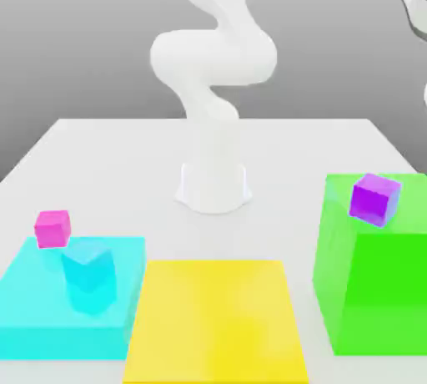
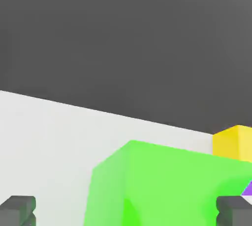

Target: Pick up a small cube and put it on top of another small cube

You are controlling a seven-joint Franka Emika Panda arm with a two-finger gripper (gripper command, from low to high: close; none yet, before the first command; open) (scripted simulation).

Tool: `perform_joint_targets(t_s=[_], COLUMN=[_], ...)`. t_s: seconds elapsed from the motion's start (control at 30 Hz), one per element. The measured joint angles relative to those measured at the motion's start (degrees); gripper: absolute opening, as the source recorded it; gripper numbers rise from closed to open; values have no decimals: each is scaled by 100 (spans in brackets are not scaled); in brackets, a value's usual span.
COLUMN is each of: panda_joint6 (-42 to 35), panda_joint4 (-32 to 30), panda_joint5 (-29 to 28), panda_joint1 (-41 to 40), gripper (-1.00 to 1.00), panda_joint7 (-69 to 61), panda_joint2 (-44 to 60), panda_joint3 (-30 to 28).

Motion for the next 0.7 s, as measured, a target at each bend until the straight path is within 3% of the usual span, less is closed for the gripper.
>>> perform_joint_targets(t_s=[0.17,0.5,0.57,0.7], panda_joint6=[348,2604,2883,3192], panda_joint4=[-425,-1920,-1996,-1829], panda_joint5=[-683,774,587,-352], panda_joint1=[663,-520,-434,241], gripper=[0,0,0,0], panda_joint7=[1573,1768,2016,2753], panda_joint2=[1205,1199,1357,1898], panda_joint3=[-92,92,-162,-1063])
